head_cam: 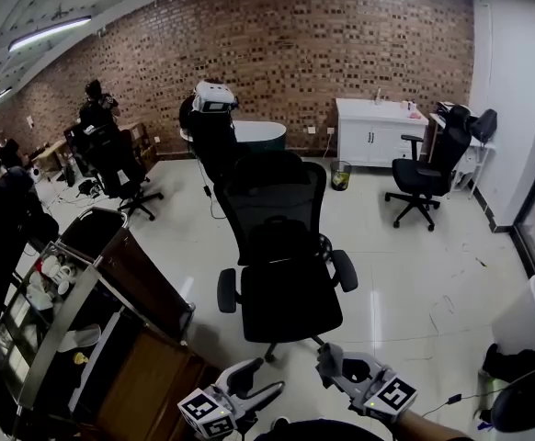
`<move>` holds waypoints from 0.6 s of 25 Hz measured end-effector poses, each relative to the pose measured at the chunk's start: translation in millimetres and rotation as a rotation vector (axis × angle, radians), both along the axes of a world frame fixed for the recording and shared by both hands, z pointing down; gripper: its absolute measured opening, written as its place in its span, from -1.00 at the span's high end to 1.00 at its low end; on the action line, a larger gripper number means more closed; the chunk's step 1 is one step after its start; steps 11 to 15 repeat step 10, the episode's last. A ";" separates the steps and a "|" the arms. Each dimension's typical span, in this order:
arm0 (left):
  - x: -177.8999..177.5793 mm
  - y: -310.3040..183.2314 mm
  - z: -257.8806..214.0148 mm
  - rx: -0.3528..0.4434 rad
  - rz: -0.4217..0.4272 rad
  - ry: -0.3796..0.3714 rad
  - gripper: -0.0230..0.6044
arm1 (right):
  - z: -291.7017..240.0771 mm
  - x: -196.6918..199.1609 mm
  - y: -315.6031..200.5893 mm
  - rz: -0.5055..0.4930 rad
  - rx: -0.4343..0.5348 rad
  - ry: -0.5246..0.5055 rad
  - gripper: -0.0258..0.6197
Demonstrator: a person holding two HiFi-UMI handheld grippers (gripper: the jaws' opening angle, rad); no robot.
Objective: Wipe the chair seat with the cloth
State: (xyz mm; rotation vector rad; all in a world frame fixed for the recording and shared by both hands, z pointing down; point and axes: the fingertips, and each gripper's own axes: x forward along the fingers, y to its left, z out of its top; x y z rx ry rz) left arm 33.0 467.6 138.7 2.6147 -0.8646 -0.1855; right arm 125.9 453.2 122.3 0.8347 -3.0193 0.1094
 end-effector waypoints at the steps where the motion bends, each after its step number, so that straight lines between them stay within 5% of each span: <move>1: 1.0 4.0 1.9 0.009 0.002 0.004 -0.19 | 1.9 1.0 4.5 0.000 0.009 0.000 0.83; 5: -7.2 -6.8 -6.7 0.013 0.015 0.001 -0.19 | -11.7 -4.0 -2.6 0.017 0.013 0.005 0.83; 10: -22.5 -46.5 -70.7 0.005 0.031 -0.006 -0.19 | -67.9 -15.6 -38.2 0.048 -0.028 -0.013 0.83; 15: -22.5 -46.5 -70.7 0.005 0.031 -0.006 -0.19 | -67.9 -15.6 -38.2 0.048 -0.028 -0.013 0.83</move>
